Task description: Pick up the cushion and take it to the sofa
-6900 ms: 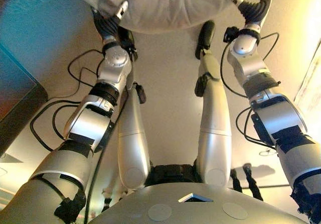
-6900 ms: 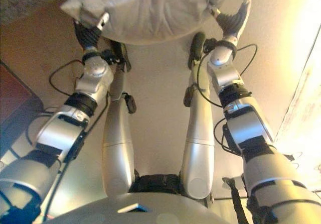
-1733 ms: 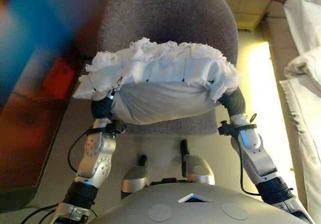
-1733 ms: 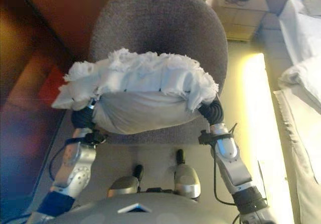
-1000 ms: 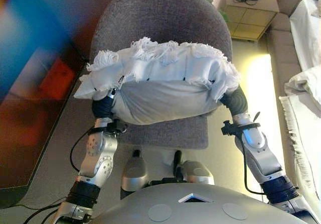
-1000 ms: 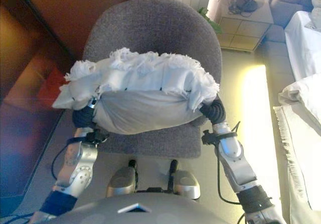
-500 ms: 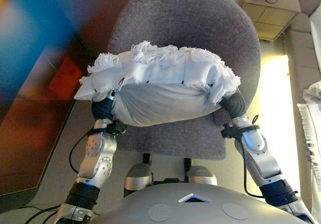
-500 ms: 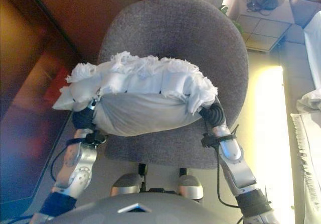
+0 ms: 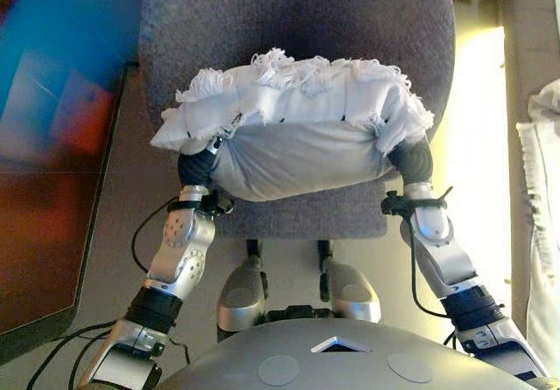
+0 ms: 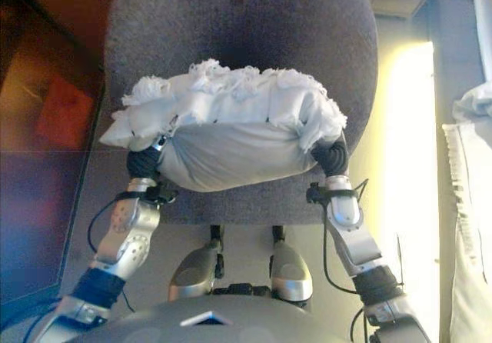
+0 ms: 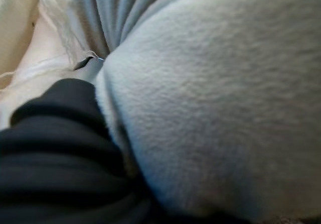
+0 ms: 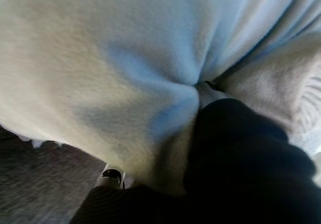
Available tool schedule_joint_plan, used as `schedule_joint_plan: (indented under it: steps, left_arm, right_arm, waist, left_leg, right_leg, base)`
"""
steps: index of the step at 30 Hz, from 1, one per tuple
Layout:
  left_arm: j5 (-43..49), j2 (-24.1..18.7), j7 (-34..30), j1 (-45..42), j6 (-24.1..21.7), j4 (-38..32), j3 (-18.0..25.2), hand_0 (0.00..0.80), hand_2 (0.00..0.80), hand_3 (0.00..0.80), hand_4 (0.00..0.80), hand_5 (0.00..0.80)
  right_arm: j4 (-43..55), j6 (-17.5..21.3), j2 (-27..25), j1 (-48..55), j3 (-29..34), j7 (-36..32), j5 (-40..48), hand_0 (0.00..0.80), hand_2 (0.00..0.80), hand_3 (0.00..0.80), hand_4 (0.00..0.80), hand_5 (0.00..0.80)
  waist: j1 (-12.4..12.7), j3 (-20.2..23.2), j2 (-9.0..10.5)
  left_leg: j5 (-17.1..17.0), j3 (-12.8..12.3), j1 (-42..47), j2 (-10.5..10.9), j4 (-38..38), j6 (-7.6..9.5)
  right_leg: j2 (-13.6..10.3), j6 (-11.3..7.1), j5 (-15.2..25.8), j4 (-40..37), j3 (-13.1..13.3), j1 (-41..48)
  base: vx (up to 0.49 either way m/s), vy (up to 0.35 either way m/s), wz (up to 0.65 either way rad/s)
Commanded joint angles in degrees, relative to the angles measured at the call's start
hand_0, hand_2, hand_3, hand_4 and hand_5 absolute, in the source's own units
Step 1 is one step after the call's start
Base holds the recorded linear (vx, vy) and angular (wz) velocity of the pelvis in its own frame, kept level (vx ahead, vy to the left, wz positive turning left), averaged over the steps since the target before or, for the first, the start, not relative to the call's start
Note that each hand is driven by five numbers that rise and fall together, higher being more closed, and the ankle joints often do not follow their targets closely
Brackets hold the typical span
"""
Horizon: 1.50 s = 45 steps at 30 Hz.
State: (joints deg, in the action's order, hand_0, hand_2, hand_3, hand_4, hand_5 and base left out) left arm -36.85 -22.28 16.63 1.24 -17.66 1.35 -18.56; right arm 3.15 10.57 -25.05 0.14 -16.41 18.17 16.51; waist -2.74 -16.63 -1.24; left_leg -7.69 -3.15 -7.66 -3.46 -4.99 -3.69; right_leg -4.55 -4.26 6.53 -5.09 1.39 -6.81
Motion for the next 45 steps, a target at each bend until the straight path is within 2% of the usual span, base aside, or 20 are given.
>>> schedule_joint_plan:
  steps: [1, 6, 8, 15, 16, 17, 22, 27, 28, 29, 30, 36, 40, 45]
  left_arm:
    - [3.65, 3.34, -0.23, 10.18, -6.65, -4.00, -2.96, 0.800, 0.800, 0.800, 0.800, 0.800]
    - [5.63, 5.55, 2.49, 14.33, -6.87, -0.17, -4.45, 0.800, 0.800, 0.800, 0.800, 0.800]
    - [7.95, 6.78, 4.67, 18.20, -8.12, 3.48, -5.04, 0.800, 0.800, 0.800, 0.800, 0.800]
    - [11.35, 10.83, 8.26, 34.09, -9.87, 18.74, -5.05, 0.800, 0.800, 0.800, 0.800, 0.800]
    - [11.32, 10.86, 8.28, 34.42, -9.83, 19.00, -5.01, 0.800, 0.800, 0.800, 0.800, 0.800]
    - [10.73, 11.35, 9.00, 38.36, -10.49, 23.35, -4.51, 0.800, 0.800, 0.800, 0.800, 0.800]
    - [10.34, 11.45, 11.68, 47.29, -11.17, 32.64, -3.57, 0.800, 0.800, 0.800, 0.800, 0.800]
    - [9.24, 8.38, 14.96, 52.16, -9.43, 38.26, -2.57, 0.784, 0.784, 0.784, 0.784, 0.784]
    - [9.13, 7.37, 15.23, 52.56, -8.59, 39.07, -2.34, 0.502, 0.502, 0.502, 0.502, 0.502]
    - [9.01, 6.39, 16.04, 52.96, -8.04, 39.84, -2.26, 0.298, 0.298, 0.298, 0.298, 0.298]
    - [8.39, 5.25, 16.65, 52.98, -7.75, 40.31, -1.98, 0.000, 0.000, 0.000, 0.000, 0.000]
    - [1.57, -2.85, 22.24, 49.56, -9.61, 43.01, 3.93, 0.000, 0.000, 0.000, 0.000, 0.000]
    - [-3.95, -8.71, 24.75, 45.79, -10.48, 46.74, 11.14, 0.000, 0.000, 0.000, 0.000, 0.000]
    - [-3.11, -11.87, 30.94, 39.30, -9.56, 48.11, 17.95, 0.000, 0.000, 0.000, 0.000, 0.000]
  right_arm:
    - [5.13, 5.17, 0.53, -6.85, -3.78, -0.73, -5.29, 0.800, 0.800, 0.800, 0.800, 0.800]
    - [1.13, 5.57, 1.42, -12.49, -5.26, 0.93, -4.77, 0.800, 0.800, 0.800, 0.800, 0.800]
    - [-2.22, 5.14, 2.47, -17.05, -6.28, 2.44, -4.78, 0.800, 0.800, 0.800, 0.800, 0.800]
    - [-14.59, -1.30, 6.86, -34.50, -8.42, 8.68, -4.10, 0.800, 0.800, 0.800, 0.800, 0.800]
    - [-14.83, -1.50, 6.91, -34.81, -8.47, 8.70, -4.14, 0.800, 0.800, 0.800, 0.800, 0.800]
    - [-18.35, -2.19, 6.82, -38.92, -8.90, 9.49, -3.25, 0.800, 0.800, 0.800, 0.800, 0.800]
    - [-28.49, -2.75, 4.85, -49.81, -9.46, 11.27, -0.11, 0.800, 0.800, 0.800, 0.800, 0.800]
    - [-35.91, -3.19, 1.92, -56.33, -10.09, 12.23, 4.26, 0.800, 0.800, 0.800, 0.800, 0.800]
    - [-36.95, -2.59, 1.23, -56.79, -9.78, 12.75, 6.07, 0.000, 0.000, 0.000, 0.000, 0.000]
    - [-37.78, -2.22, 0.65, -57.10, -9.30, 12.83, 7.36, 0.000, 0.000, 0.000, 0.000, 0.000]
    - [-38.07, -1.74, -0.06, -56.91, -8.61, 13.57, 8.16, 0.000, 0.000, 0.000, 0.000, 0.000]
    - [-39.78, -1.40, -6.37, -52.61, -4.67, 15.52, 11.33, 0.000, 0.000, 0.000, 0.000, 0.000]
    - [-41.12, 0.65, -10.55, -48.36, -0.17, 17.23, 13.00, 0.000, 0.000, 0.000, 0.000, 0.000]
    - [-39.76, 2.15, -12.87, -42.03, 5.58, 19.64, 14.42, 0.000, 0.000, 0.000, 0.000, 0.000]
  waist:
    - [-1.69, -2.18, 0.59]
    - [-1.60, -4.32, 0.74]
    - [-1.45, -5.52, 0.91]
    - [-1.50, -9.38, 1.23]
    - [-1.52, -9.45, 1.23]
    - [-1.54, -10.33, 1.26]
    - [-1.31, -12.51, 0.99]
    - [-0.93, -13.16, 0.78]
    - [-0.86, -13.16, 0.73]
    - [-0.84, -13.16, 0.62]
    - [-0.82, -13.16, 0.50]
    - [-0.59, -13.16, -0.36]
    - [-0.38, -13.16, -0.83]
    - [0.14, -13.06, -0.67]
  left_leg:
    - [2.74, 1.99, 0.06, 0.28, 0.90, 1.51]
    - [2.70, 1.98, -0.80, 0.27, 1.10, 1.15]
    - [2.56, 2.08, -1.55, 0.27, 1.26, 0.91]
    - [1.64, 2.34, -5.34, 0.56, 1.95, 0.45]
    - [1.60, 2.34, -5.46, 0.56, 1.95, 0.44]
    - [1.03, 2.30, -6.59, 0.59, 1.81, 0.29]
    - [-0.43, 2.49, -9.66, 0.80, 1.55, -0.18]
    - [-1.61, 2.41, -12.66, 1.08, 1.23, -0.59]
    - [-1.74, 2.47, -13.06, 1.11, 1.19, -0.70]
    - [-1.87, 2.53, -13.50, 1.15, 1.16, -0.80]
    - [-2.01, 2.55, -13.95, 1.23, 1.14, -0.89]
    - [-1.96, 2.59, -14.55, 1.59, 1.35, -1.42]
    - [-1.28, 2.58, -14.45, 1.85, 2.14, -1.64]
    - [-0.23, 2.73, -13.74, 2.13, 3.25, -1.60]
  right_leg:
    - [-2.81, -1.69, 0.67, 1.26, 0.90, -1.18]
    - [-2.93, -1.58, 0.72, 1.34, 0.93, -2.00]
    - [-2.97, -1.47, 0.75, 1.34, 0.81, -2.57]
    - [-2.93, -1.21, 1.50, 2.31, 0.68, -6.60]
    - [-2.93, -1.21, 1.53, 2.34, 0.69, -6.74]
    - [-3.01, -1.30, 2.00, 2.64, 0.56, -8.22]
    - [-3.34, -1.80, 3.33, 3.86, 0.20, -12.48]
    - [-3.50, -2.12, 4.28, 4.52, -0.09, -16.21]
    - [-3.51, -2.15, 4.33, 4.56, -0.19, -16.63]
    - [-3.52, -2.18, 4.36, 4.65, -0.30, -17.08]
    - [-3.49, -2.18, 4.36, 4.70, -0.37, -17.50]
    - [-4.02, -2.35, 3.82, 5.10, -1.39, -18.20]
    - [-4.69, -2.39, 3.07, 5.59, -2.08, -17.98]
    - [-5.39, -2.40, 2.37, 5.72, -3.27, -16.86]
  base:
    - [-0.020, 0.022, -0.08]
    - [0.006, -0.009, -0.15]
    - [-0.008, -0.009, -0.02]
    - [-0.019, 0.000, 0.00]
    - [-0.073, 0.013, 0.01]
    - [-0.082, 0.017, 0.01]
    - [-0.071, 0.029, -0.01]
    - [-0.033, 0.028, 0.01]
    - [0.000, 0.000, 0.00]
    - [0.000, 0.000, 0.00]
    - [0.000, 0.000, 0.00]
    - [-0.006, 0.038, 0.04]
    - [-0.010, 0.031, 0.03]
    - [-0.026, -0.006, 0.05]
